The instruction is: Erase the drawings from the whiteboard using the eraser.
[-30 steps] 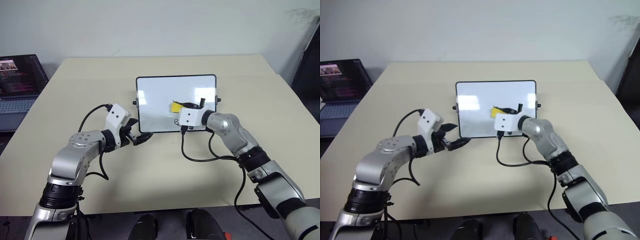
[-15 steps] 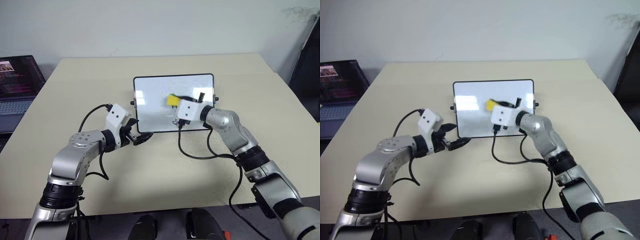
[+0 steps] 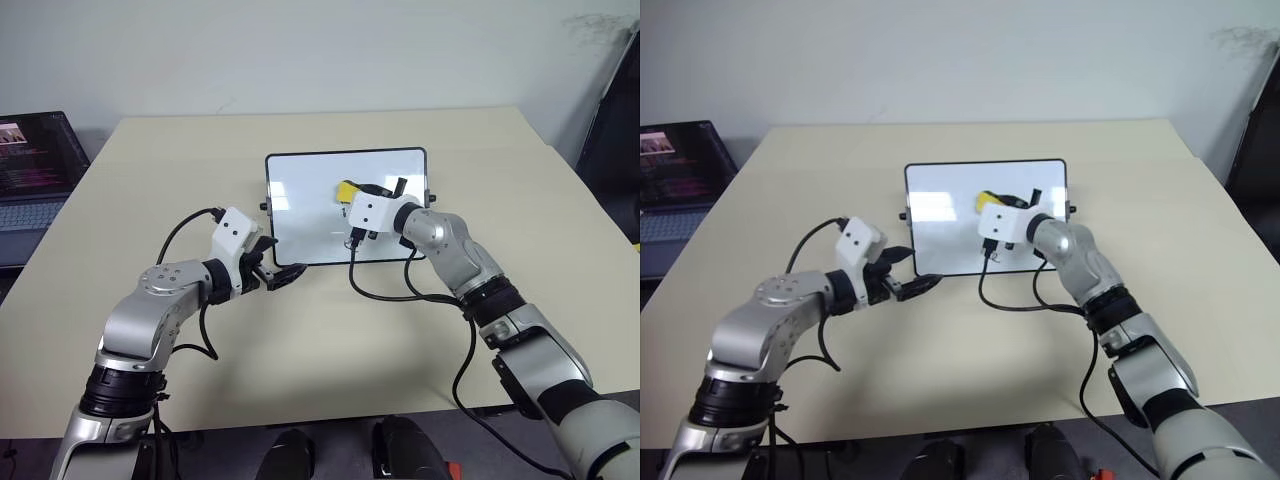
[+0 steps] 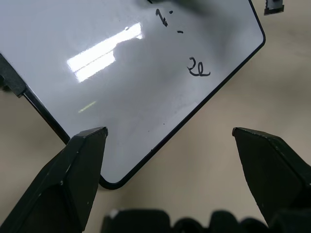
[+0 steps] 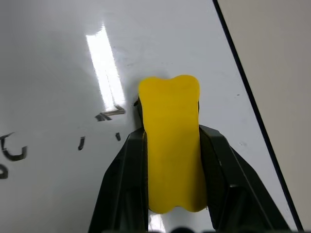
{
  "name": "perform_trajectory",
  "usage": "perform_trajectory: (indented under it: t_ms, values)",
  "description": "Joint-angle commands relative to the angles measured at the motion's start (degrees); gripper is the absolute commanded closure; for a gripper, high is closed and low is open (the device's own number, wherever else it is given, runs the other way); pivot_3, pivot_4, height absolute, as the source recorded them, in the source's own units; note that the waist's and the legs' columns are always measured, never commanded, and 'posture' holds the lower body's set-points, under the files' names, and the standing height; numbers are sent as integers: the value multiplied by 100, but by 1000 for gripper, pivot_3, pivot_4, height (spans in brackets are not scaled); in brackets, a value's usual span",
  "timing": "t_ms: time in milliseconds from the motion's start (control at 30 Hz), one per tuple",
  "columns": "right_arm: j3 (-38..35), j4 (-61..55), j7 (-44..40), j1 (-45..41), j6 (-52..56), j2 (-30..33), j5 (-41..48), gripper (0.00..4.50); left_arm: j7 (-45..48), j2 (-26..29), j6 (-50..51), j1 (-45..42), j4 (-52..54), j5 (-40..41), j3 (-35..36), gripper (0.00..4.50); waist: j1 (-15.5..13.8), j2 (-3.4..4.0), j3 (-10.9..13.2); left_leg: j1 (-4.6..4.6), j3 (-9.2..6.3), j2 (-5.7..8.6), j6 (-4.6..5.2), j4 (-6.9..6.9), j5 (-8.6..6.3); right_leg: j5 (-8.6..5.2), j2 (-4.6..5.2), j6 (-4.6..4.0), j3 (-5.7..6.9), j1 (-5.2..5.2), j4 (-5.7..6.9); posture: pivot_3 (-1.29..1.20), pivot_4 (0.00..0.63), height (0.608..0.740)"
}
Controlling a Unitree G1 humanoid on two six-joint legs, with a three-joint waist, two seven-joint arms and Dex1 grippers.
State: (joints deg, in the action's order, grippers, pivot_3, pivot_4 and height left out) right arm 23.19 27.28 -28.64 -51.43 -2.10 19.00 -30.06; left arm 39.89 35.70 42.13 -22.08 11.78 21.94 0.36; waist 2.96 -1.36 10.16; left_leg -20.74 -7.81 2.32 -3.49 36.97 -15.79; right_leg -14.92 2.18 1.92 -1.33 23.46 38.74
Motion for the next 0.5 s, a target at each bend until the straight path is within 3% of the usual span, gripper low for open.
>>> perform_trajectory:
  t_ms: [33,233,500]
  values:
    - [174,-199,-574,295,103,211,21,3411,4,-2,-38,-61,231,52,62,0,-1,0,0,1,-1,0,0,0,0,0,0,0,1,-2,0,0,150,740]
    - [164,-610,-946,478,114,316,105,3411,23,-20,-56,-94,190,50,35,0,0,0,0,8,1,-1,0,1,1,0,-1,0,-1,-5,4,0,150,740]
    - [-557,-753,-14,129,-164,87,556,3411,35,-11,-46,-84,189,54,51,0,-1,0,2,-4,0,-1,-3,0,2,0,0,0,-1,6,2,0,150,740]
